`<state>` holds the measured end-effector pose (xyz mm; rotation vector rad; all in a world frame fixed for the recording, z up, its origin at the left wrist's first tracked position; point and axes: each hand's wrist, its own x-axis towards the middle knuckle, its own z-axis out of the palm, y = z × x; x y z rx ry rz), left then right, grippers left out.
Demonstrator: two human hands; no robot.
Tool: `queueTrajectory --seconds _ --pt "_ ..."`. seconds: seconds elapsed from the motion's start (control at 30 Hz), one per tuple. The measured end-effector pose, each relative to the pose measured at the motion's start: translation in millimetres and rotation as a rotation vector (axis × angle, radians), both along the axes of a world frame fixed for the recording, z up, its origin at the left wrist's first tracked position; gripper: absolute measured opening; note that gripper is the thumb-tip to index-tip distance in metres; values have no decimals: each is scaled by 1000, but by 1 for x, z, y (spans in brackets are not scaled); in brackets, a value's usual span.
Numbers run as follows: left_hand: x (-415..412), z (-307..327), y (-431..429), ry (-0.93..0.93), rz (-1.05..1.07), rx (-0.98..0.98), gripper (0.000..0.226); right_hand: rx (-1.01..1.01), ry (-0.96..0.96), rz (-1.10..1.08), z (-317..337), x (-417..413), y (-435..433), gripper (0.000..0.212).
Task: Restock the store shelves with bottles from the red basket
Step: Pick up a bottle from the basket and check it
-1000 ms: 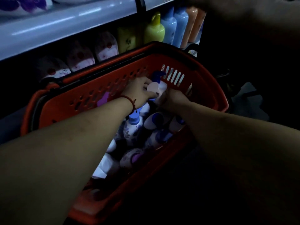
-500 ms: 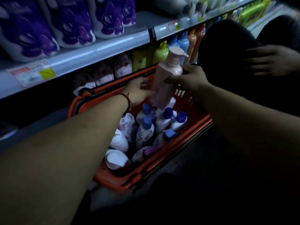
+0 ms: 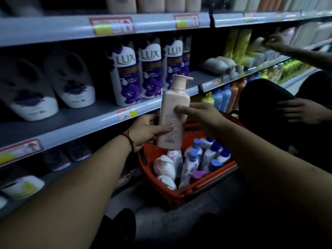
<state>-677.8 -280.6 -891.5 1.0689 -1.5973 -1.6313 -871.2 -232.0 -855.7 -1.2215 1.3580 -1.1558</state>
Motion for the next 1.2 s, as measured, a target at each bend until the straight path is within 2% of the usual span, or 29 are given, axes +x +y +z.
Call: queueTrajectory --seconds 0.1,0.17,0.23,0.37,0.47,0.67,0.73,0.83,0.93,1.0,1.1,1.2 --pt "19 19 12 94 209 -63 35 -34 26 35 10 23 5 26" --pt "33 35 19 142 284 -82 29 -56 -20 48 20 40 7 32" --pt "49 51 22 149 303 -90 31 -85 -37 77 33 57 4 36" --pt "74 93 23 107 315 -216 25 -201 -9 42 70 86 -3 20" --pt "85 131 18 79 359 -364 18 -325 -5 -11 99 102 -16 26" --pt "114 219 -5 74 404 -497 33 -485 -28 8 176 134 -41 27" --pt "119 240 -14 92 402 -501 26 -524 43 -22 197 142 -54 28" --pt "120 269 -34 82 424 -523 24 -573 112 -60 226 151 -74 46" --pt "124 289 -62 45 463 -573 48 -608 161 -94 247 157 -100 60" --pt "126 296 -84 25 484 -593 54 -599 186 -121 255 160 -116 57" --pt "127 298 -111 25 511 -613 34 -564 256 -133 262 163 -140 44" --pt "127 285 -133 8 536 -649 26 -539 314 -147 255 171 -165 36"
